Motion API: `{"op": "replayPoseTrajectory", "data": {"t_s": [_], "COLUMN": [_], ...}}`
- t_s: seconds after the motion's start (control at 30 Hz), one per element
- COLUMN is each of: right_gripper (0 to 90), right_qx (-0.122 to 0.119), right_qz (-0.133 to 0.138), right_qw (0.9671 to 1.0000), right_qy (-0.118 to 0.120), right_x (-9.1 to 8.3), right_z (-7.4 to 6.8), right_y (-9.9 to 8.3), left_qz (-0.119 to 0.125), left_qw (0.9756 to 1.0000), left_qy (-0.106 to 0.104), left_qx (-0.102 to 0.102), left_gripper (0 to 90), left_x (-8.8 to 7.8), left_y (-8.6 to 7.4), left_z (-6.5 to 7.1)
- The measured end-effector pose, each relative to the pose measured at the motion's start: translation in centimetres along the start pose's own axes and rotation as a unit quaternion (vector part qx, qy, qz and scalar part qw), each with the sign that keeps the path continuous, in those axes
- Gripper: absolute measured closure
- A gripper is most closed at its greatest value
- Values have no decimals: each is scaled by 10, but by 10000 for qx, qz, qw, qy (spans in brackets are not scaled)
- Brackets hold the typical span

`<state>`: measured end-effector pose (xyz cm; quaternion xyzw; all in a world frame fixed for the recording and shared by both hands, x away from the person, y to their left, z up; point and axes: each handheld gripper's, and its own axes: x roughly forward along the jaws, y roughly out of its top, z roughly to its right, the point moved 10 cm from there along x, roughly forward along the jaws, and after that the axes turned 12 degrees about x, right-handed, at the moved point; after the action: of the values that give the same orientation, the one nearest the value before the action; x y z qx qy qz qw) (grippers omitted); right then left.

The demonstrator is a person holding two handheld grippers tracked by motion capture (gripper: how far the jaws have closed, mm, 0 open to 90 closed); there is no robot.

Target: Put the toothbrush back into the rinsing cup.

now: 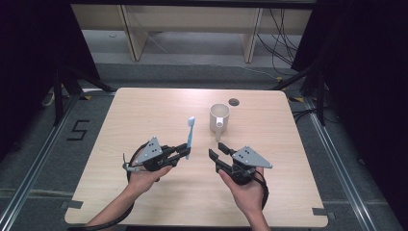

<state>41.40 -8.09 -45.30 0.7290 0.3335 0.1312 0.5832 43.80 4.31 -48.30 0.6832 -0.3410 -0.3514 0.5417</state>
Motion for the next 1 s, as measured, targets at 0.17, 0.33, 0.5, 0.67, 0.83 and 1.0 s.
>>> {"op": "replayPoseTrajectory", "data": {"t_s": [0.17, 0.33, 0.5, 0.67, 0.83, 1.0], "right_gripper": [602, 619, 632, 661, 682, 704], "right_qx": [68, 73, 85, 86, 133, 128], "right_qz": [-39, 103, 132, 113, 116, 159], "right_qw": [10000, 9998, 9997, 9998, 9997, 9997], "right_qy": [40, 165, 197, 132, 194, 151], "right_x": [1, 8, 13, 19, 23, 26], "right_z": [-9, -16, -20, -18, -21, -19], "right_y": [8, 19, 26, 30, 32, 34], "left_qz": [-29, -33, -31, -37, -31, -38], "left_qw": [10000, 10000, 9999, 9999, 9998, 9998], "left_qy": [-32, -79, -119, -135, -165, -174], "left_qx": [32, 36, 54, 48, 91, 101], "left_gripper": [786, 786, 786, 786, 786, 786], "left_x": [6, 14, 19, 23, 26, 27], "left_y": [1, 3, 5, 6, 7, 8], "left_z": [4, 11, 15, 19, 22, 24]}}
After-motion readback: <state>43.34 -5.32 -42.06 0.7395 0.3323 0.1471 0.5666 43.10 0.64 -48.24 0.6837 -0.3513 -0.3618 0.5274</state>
